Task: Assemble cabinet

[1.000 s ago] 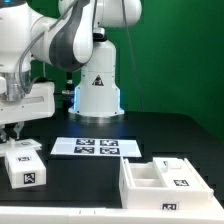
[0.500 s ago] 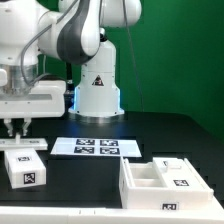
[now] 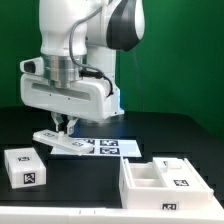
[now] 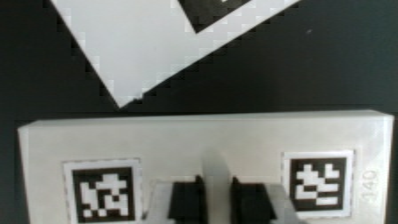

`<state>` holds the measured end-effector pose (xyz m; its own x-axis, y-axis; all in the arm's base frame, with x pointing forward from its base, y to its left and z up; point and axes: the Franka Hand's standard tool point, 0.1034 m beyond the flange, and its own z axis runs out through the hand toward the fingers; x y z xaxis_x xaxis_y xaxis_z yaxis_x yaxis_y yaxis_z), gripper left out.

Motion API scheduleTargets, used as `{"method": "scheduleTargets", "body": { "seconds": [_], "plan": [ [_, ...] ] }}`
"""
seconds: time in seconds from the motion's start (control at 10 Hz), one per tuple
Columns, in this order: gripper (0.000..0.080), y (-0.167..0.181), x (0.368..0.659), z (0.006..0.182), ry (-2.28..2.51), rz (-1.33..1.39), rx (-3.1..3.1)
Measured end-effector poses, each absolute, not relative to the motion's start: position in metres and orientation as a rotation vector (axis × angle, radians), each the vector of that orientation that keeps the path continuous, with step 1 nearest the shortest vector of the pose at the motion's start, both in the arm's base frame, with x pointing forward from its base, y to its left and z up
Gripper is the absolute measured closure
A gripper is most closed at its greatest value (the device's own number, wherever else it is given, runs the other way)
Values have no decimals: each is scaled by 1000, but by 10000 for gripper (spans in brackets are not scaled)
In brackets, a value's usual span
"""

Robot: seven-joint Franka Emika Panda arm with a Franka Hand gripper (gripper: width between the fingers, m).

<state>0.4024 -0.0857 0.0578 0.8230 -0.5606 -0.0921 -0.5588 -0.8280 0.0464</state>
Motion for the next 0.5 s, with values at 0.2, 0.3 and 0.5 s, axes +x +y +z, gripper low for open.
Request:
{"method": "scheduleTargets", "body": {
  "seconds": [0.2, 0.3, 0.5],
  "plan": [
    [741, -79, 402, 58, -1235, -158, 2868],
    [741, -64, 398, 59, -1456, -164, 2767],
    [741, -24, 405, 62, -1846, -152, 2533]
  ]
}}
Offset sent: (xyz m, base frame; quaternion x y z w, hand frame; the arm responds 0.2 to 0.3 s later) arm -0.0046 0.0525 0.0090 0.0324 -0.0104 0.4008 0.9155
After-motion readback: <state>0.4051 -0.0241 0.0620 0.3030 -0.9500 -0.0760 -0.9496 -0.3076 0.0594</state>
